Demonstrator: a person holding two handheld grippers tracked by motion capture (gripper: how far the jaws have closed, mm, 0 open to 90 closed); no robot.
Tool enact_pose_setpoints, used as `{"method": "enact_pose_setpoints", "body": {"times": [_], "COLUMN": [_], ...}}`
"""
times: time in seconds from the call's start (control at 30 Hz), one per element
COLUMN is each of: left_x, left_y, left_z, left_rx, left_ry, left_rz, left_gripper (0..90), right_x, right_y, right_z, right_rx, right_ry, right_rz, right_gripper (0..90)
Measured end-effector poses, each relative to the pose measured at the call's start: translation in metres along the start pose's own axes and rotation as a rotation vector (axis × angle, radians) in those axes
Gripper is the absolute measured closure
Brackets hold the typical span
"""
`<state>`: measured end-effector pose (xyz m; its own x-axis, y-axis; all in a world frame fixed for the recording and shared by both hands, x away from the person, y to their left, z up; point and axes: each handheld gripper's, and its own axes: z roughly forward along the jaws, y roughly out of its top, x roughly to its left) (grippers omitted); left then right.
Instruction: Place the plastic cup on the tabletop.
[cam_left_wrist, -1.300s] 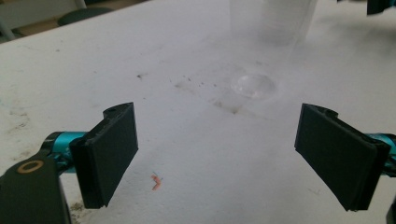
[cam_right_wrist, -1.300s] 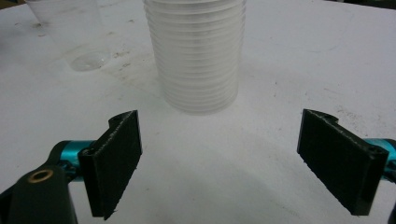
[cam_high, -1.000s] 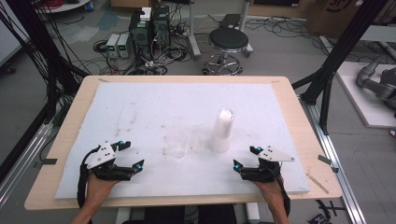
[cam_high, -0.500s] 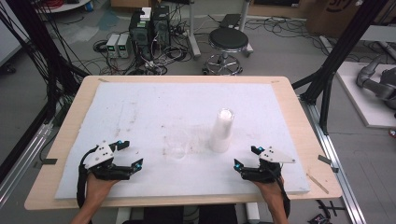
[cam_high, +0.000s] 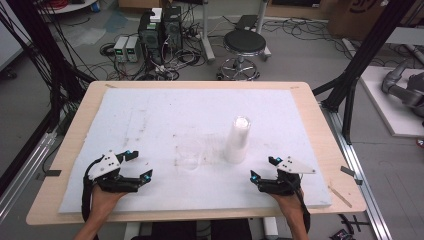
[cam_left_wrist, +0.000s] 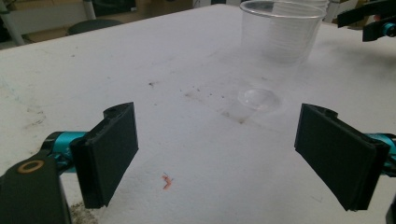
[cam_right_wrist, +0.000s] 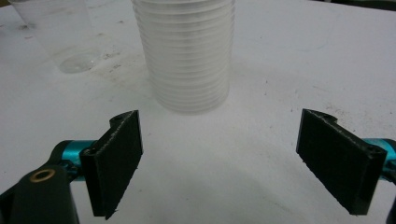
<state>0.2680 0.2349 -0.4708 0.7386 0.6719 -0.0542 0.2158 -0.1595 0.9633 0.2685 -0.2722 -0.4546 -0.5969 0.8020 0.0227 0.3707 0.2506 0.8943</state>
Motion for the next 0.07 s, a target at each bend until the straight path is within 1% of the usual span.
{"method": "enact_pose_setpoints", "body": {"times": [0.07], "left_x": [-0.0008], "left_y": [-0.0002], "left_z": [-0.0002], "left_rx": [-0.003], "left_ry": [0.003], "left_rz": [0.002], "left_gripper": [13.4], "right_x": [0.0001], "right_y": [0.0003], "right_z": [0.0003], "right_rx": [0.012], "right_ry": [-0.001], "right_rz": [0.005], "right_gripper": [14.5]}}
